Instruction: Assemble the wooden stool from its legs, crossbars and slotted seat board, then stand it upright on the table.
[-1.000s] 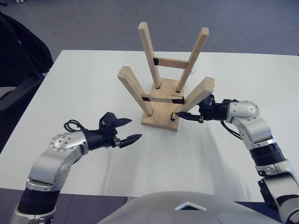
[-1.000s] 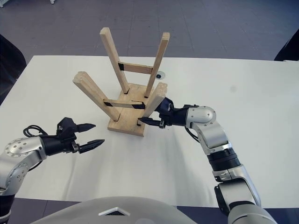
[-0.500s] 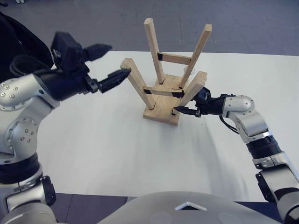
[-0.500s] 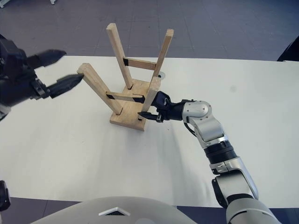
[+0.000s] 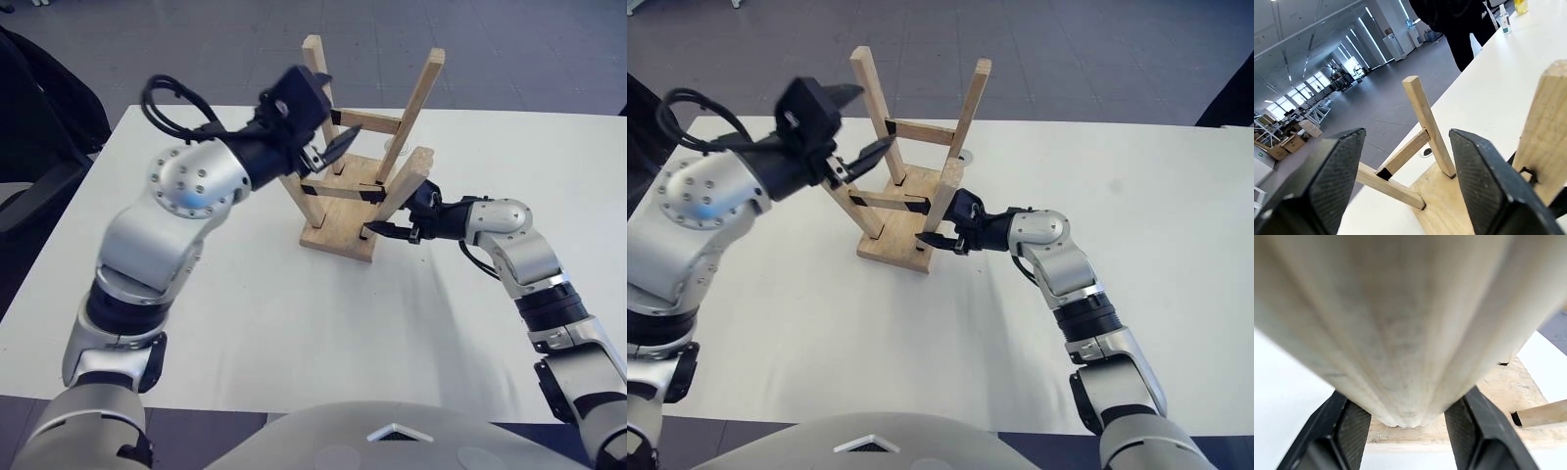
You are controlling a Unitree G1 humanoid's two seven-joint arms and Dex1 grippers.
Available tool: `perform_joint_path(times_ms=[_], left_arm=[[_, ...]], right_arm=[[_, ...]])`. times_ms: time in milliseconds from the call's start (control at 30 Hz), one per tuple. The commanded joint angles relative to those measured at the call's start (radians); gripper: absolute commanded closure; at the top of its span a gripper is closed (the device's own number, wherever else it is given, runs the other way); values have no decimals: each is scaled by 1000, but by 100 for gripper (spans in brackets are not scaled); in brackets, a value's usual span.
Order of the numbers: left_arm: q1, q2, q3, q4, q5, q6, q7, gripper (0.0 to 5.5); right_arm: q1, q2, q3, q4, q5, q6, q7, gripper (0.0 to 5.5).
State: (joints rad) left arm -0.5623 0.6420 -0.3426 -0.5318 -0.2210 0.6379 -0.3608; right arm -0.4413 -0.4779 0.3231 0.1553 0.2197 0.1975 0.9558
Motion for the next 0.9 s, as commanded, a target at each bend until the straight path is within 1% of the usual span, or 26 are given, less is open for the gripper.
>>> perform_joint_path(times_ms=[33,133,267,400,567,633,700,767,900], left_arm=[[16,10,-158,76,218,-173,-35,270],[34,-26,-233,136,335,-263,-46,270],[73,-54,-269,207,436,-314,-56,270],[117,-68,-285,259,526,-299,-79,270],[173,-112,-294,276,556,-272,-117,270],[177,-145,-230,266,553,-303,-64,270],[164,-179,-120,241,536,-384,30,270],[154,-203,-20,206,505,-468,83,270],[143,-220,177,101,402,-593,121,270]], right_arm=[[49,-7,26,59,-54,104,-20,348],[49,-2,25,56,-52,114,-25,348],[50,1,25,50,-49,122,-21,348],[59,-2,24,40,-44,128,-17,348],[67,-3,24,22,-39,140,-20,348],[68,-5,25,22,-40,143,-20,348],[68,-5,27,28,-44,144,-20,348],[66,-5,28,32,-46,146,-22,348],[67,-9,26,38,-49,143,-18,348]])
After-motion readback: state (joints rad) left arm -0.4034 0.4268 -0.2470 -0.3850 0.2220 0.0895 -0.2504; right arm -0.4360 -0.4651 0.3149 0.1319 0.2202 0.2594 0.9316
